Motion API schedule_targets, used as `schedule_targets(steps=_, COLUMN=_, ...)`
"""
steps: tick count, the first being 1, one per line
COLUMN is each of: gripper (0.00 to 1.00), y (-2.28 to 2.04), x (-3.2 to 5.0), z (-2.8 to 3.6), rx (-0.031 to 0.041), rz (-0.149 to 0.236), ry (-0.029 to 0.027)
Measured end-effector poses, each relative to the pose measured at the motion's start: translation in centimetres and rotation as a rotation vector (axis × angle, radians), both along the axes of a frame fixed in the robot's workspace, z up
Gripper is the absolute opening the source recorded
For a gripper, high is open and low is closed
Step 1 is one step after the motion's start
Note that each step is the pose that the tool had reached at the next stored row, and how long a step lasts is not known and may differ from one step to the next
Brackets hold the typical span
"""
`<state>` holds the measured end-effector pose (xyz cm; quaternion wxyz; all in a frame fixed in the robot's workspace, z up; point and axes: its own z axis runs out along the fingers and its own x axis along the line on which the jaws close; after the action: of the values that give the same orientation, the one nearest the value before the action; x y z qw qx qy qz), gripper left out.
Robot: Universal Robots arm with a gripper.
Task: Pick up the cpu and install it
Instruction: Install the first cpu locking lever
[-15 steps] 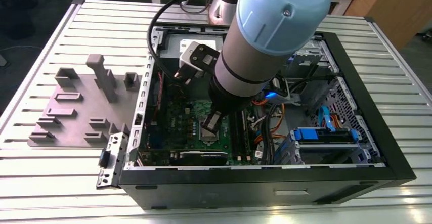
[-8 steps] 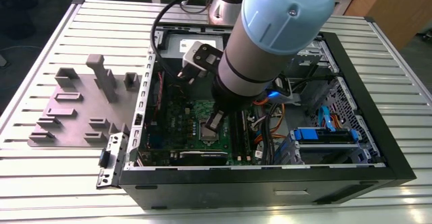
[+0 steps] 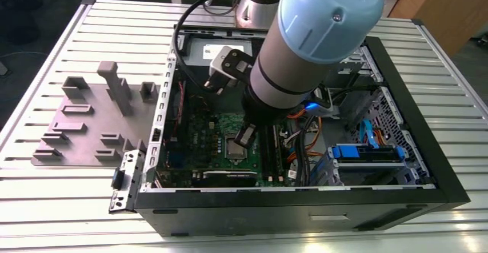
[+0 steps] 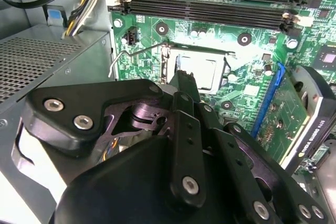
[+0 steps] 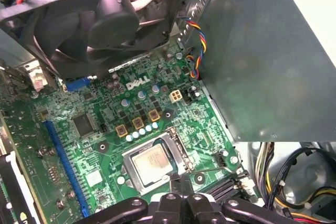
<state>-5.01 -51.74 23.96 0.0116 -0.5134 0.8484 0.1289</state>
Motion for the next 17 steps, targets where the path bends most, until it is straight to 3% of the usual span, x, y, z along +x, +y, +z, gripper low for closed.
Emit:
schedule_targets(steps=10, gripper=0.11, y=0.74, x=0.04, z=0.0, rx=-0.0001, rz=0.0, ry=0.0)
schedule_targets(steps=17, gripper=0.11, y=0.8, x=0.03, z=0.01, rx=-0.0003, rz=0.0, ry=0.0001)
